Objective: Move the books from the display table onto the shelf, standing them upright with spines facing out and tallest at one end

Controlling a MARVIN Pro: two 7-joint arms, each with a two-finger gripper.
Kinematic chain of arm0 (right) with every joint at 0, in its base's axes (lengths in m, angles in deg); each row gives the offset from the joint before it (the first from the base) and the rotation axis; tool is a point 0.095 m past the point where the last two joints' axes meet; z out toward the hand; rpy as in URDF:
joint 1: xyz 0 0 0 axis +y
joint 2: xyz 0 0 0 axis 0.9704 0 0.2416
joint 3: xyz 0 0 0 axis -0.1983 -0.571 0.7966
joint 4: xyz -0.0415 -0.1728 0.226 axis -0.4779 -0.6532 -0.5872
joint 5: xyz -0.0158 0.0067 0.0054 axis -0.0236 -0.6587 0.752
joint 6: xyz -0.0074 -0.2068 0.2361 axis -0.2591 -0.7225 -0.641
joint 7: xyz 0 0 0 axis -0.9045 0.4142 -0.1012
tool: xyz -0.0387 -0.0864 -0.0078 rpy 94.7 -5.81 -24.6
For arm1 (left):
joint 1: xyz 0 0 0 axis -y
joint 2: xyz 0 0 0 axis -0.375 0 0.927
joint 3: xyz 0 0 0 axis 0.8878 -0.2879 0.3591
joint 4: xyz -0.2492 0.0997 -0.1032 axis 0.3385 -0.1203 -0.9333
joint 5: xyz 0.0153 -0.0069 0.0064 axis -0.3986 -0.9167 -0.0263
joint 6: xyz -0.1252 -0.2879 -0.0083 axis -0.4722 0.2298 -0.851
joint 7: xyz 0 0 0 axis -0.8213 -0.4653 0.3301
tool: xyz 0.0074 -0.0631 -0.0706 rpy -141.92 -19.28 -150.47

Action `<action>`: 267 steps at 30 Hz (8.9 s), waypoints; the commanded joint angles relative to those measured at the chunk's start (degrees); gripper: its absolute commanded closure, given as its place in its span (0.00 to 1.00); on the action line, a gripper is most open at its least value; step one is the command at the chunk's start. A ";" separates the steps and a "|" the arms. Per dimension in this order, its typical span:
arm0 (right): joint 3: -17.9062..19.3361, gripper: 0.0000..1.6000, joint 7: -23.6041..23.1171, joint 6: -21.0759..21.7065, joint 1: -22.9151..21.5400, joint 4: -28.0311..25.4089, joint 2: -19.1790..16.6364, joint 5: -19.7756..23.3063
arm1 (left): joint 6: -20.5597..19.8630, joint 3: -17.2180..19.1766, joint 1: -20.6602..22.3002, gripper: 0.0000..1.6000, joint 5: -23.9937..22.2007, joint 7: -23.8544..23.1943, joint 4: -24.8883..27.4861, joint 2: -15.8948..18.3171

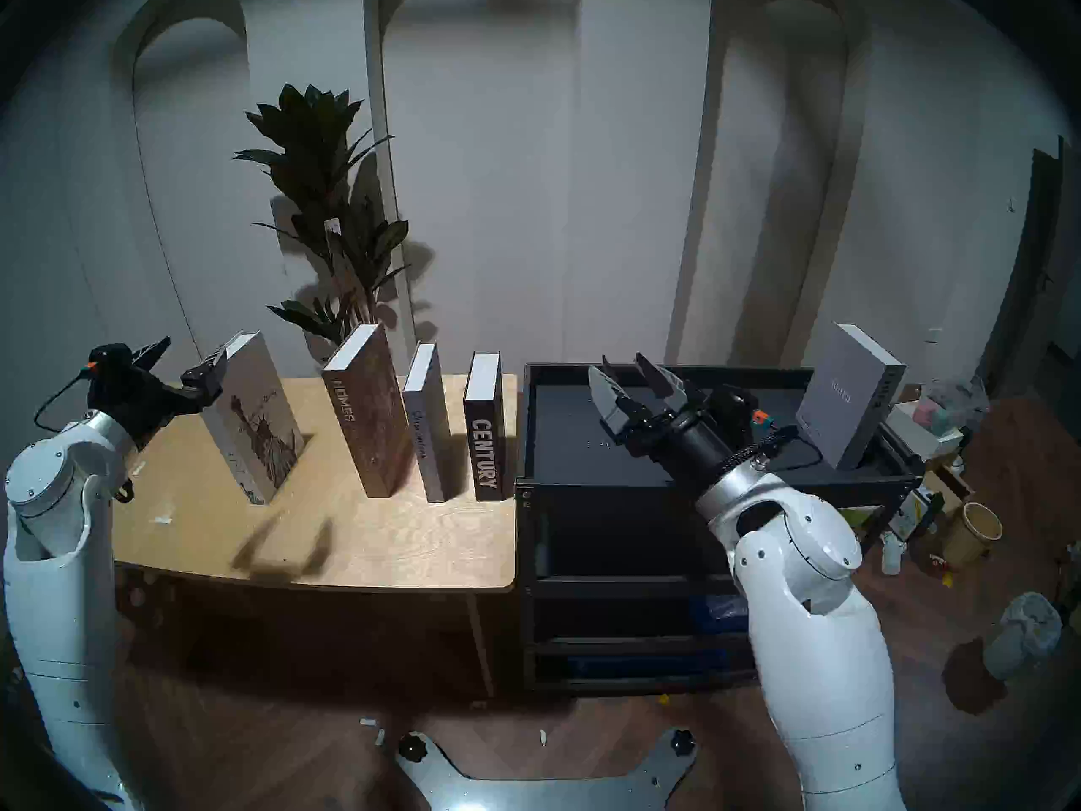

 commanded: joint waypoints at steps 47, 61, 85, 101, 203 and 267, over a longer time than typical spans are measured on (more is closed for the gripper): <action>-33.27 0.00 53.47 4.08 -17.15 15.05 3.91 -16.23 | 8.41 9.02 -4.86 0.00 -3.22 -8.76 1.77 -3.80; -36.03 0.00 59.94 3.40 -20.05 16.52 5.27 -14.76 | 8.89 9.07 -4.77 0.00 -3.13 -9.13 1.60 -3.89; -37.65 0.00 56.67 2.64 -27.29 25.02 7.85 -14.11 | 9.04 9.05 -4.77 0.00 -3.14 -9.14 1.55 -3.89; -37.99 0.00 55.04 2.25 -28.93 29.45 7.80 -14.01 | 9.14 9.04 -4.79 0.00 -3.10 -9.08 1.57 -3.91; -24.15 1.00 52.30 8.26 -30.10 10.47 -5.05 -10.27 | 9.10 9.01 -4.82 0.00 -3.21 -9.03 1.53 -3.86; 13.08 1.00 14.39 9.11 -13.10 13.13 -33.10 4.54 | 9.17 9.01 -4.84 0.00 -3.17 -9.01 1.56 -3.86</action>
